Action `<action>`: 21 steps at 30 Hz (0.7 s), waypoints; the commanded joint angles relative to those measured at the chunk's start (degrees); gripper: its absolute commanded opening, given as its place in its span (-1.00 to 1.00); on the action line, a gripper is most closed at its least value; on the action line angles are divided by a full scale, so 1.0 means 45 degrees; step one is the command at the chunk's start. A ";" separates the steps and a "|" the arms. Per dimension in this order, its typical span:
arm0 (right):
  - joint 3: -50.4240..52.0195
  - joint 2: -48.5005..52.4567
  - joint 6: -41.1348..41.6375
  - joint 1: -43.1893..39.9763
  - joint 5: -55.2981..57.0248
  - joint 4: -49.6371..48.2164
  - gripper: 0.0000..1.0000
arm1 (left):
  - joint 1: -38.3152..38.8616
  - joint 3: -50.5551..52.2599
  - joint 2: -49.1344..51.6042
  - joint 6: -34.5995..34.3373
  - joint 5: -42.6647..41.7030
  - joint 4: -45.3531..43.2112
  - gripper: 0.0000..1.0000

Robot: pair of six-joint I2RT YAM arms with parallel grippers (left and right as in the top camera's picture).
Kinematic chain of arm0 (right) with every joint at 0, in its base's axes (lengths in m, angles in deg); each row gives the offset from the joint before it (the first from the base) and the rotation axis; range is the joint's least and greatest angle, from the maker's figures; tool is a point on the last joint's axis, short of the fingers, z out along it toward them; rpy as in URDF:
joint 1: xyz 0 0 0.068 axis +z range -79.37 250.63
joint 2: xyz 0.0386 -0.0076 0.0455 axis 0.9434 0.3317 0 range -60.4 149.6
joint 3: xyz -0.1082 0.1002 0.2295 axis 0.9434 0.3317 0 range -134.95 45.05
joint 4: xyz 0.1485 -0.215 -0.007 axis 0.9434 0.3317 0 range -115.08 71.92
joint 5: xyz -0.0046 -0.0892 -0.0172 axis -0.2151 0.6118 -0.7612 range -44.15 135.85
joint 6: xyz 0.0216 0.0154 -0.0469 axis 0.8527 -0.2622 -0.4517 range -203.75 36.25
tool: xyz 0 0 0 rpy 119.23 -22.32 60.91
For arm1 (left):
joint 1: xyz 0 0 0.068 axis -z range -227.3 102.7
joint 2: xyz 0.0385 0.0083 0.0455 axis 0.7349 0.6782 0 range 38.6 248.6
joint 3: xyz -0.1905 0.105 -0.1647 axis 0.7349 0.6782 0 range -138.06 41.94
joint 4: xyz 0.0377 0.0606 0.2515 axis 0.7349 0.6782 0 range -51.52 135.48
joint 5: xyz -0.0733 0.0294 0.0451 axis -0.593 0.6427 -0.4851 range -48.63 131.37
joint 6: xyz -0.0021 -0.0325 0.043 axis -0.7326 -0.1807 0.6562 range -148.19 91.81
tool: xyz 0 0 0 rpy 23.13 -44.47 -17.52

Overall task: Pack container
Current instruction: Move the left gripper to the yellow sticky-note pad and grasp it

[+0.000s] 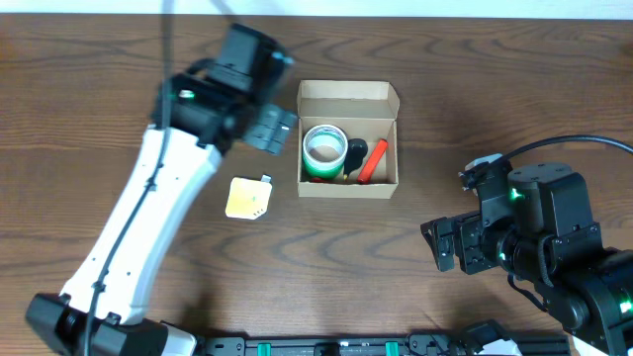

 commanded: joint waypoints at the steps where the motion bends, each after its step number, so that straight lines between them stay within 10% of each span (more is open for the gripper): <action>1: 0.0010 -0.0068 -0.0131 -0.0087 -0.0087 0.0024 0.98 | -0.0879 -0.0165 -0.0107 -0.2895 0.0296 0.0811 0.90; 14: 0.0010 -0.0068 -0.0131 -0.0087 -0.0087 0.0024 0.99 | -0.1676 0.0223 -0.1753 -0.3079 0.1078 0.2841 0.91; 21: 0.0010 -0.0068 -0.0131 -0.0087 -0.0087 0.0024 0.98 | -0.1749 0.4590 -0.5017 -0.1948 0.0481 -0.0534 0.90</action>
